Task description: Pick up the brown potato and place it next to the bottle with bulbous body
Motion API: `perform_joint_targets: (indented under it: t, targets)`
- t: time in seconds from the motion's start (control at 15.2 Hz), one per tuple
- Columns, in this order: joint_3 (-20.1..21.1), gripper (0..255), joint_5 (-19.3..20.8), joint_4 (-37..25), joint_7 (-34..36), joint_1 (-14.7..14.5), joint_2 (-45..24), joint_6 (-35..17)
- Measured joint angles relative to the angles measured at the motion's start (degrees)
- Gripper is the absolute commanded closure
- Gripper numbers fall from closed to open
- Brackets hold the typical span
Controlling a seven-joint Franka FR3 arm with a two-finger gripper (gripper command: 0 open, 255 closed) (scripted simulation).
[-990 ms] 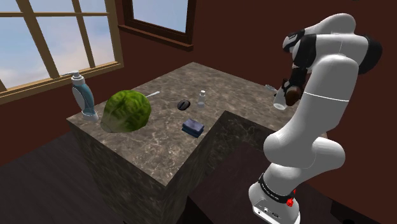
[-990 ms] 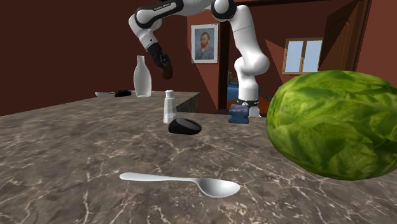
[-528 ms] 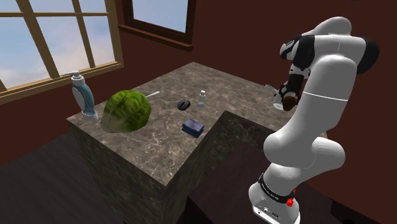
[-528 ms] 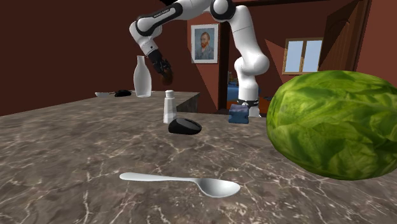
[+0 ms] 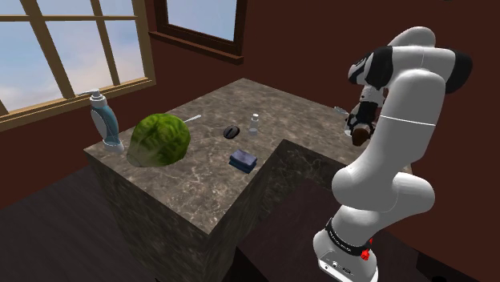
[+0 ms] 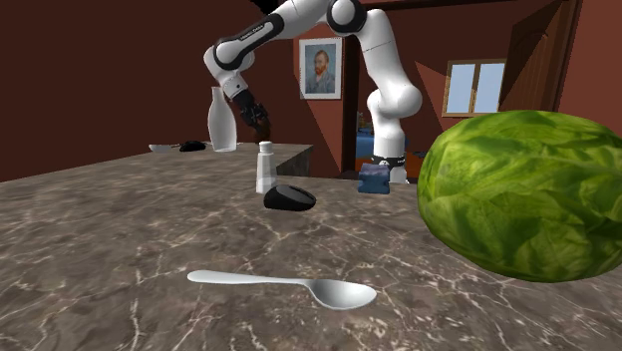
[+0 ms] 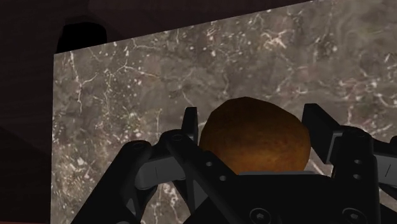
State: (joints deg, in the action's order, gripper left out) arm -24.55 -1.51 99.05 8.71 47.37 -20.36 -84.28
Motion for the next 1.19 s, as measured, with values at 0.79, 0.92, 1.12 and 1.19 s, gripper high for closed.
perform_joint_targets:
  t: [0.79,0.92,1.12,1.19]
  targets:
    - [0.2,255,-0.82,2.42,-0.08,0.22,-1.68,-5.06]
    - [0.19,0,-0.81,2.5,-0.1,0.21,-1.63,-5.13]
    - [0.15,0,-0.77,2.6,-0.08,0.23,-1.62,-5.24]
    - [0.14,0,-0.78,2.6,-0.1,0.25,-1.67,-5.3]
